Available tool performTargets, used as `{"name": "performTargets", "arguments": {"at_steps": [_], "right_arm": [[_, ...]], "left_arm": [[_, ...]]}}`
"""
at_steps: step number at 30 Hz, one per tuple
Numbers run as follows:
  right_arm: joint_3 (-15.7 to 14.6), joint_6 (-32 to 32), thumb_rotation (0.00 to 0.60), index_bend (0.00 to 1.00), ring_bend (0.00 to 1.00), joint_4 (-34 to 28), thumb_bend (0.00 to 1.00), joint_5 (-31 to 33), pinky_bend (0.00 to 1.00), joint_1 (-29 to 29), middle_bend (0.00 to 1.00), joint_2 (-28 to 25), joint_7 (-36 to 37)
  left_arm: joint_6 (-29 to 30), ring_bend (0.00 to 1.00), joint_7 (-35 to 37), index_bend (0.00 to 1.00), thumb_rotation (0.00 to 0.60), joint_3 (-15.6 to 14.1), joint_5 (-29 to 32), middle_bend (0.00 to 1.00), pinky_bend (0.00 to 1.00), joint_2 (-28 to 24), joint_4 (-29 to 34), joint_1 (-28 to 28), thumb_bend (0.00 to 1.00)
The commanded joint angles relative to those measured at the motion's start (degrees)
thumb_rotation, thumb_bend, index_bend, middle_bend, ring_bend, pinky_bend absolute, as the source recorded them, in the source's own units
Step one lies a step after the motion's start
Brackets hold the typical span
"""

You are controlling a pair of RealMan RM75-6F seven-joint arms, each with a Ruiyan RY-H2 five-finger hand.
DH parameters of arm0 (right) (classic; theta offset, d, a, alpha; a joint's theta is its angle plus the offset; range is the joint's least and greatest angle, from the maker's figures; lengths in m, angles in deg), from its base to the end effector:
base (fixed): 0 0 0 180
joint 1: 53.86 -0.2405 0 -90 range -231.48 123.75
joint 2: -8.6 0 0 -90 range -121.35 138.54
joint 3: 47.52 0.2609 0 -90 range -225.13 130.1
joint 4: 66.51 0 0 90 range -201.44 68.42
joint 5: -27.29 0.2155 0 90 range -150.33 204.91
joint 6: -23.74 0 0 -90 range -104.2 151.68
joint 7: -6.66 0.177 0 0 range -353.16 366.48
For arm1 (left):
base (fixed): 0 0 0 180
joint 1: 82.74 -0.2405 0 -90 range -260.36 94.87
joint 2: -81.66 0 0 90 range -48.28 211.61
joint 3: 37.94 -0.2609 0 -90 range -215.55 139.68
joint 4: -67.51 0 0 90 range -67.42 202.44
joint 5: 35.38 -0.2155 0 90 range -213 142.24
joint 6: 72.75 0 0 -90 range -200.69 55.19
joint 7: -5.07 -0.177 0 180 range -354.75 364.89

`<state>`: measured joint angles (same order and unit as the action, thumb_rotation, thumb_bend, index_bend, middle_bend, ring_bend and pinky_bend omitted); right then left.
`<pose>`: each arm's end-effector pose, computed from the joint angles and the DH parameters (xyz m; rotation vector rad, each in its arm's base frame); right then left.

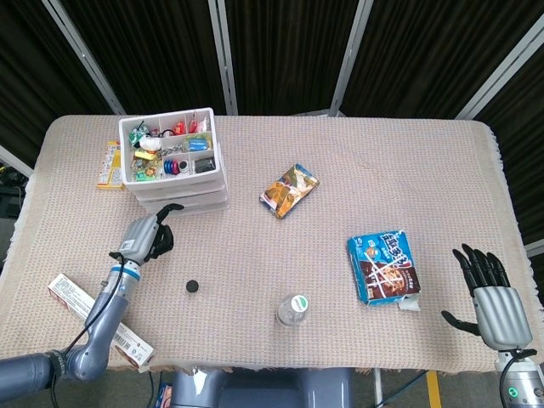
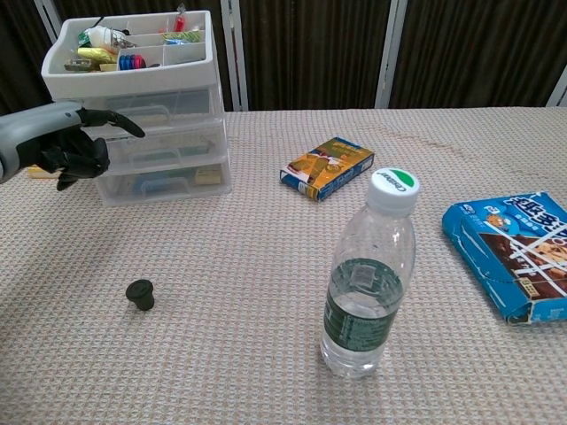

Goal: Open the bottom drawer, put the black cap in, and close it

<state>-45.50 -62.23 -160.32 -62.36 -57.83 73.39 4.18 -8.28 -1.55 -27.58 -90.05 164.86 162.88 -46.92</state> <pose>-0.3040 -0.2060 0.1456 1.4347 -0.8807 0.9259 -0.1816 0.3555 0.0101 -1.4794 -1.3538 -1.0797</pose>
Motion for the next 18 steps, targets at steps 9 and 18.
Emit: {"name": "performTargets", "arguments": {"at_steps": [9,18], "right_arm": [[-0.01,-0.08,0.600,0.04,0.00,-0.10,0.00,-0.02,0.00,0.06,0.00,0.07,-0.30],[-0.05,-0.04,0.600,0.04,0.00,-0.06,0.00,-0.11,0.00,0.03,0.00,0.10,-0.39]], "left_arm": [[4.83,0.86,-10.73,0.19,0.600,-3.66,-4.58,0.92,0.77,-2.69,0.37,-2.02,0.93],[3.47,0.86,-12.03,0.19,0.600,-3.19,-2.52,0.92,0.77,-1.67,-3.78,-2.29,0.93]]}}
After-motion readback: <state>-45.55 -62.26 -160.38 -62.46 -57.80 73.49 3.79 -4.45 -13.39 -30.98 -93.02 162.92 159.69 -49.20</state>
